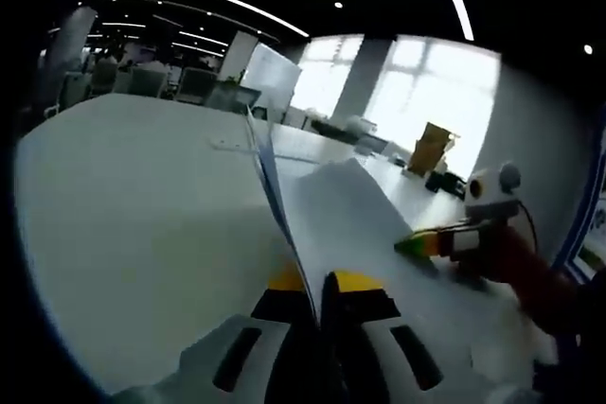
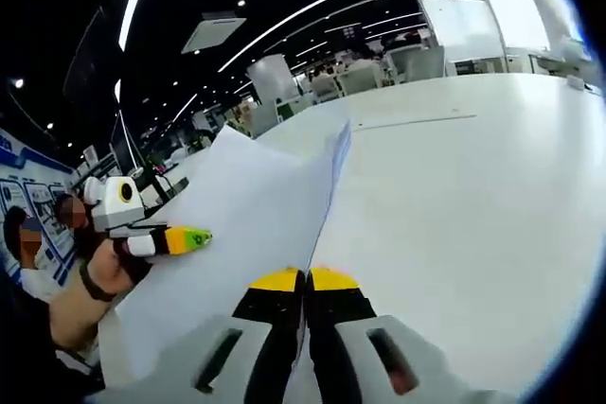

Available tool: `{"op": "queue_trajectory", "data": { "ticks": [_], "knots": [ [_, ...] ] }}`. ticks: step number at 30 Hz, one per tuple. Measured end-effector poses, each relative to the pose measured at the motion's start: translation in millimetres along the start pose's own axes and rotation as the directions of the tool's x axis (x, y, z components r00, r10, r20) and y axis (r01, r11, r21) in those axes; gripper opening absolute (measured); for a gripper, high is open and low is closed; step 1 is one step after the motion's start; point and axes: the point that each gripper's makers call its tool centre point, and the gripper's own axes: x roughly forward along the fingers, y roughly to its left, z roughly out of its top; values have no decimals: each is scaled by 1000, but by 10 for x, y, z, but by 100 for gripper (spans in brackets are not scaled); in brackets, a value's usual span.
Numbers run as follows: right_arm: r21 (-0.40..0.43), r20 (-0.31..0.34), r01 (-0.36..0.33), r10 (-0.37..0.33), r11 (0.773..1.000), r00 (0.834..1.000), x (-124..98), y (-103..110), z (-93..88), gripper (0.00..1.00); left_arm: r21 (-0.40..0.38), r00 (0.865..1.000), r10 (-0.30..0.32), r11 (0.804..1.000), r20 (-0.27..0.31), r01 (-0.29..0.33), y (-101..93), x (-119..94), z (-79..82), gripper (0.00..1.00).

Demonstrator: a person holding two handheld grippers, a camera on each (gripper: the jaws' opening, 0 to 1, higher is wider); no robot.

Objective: Organize the stack of printing papers by aligning and flattening the scattered papers on the table

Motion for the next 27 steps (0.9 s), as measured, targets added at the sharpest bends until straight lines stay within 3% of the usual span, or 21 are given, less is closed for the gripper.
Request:
{"op": "queue_trajectory", "data": {
  "ticks": [27],
  "knots": [
    [-63, 1, 27, -27, 998, 1000, 52, -47, -23, 0, 102, 998, 65, 993, -26, -62, 79, 23, -59, 11]
  ]
}}
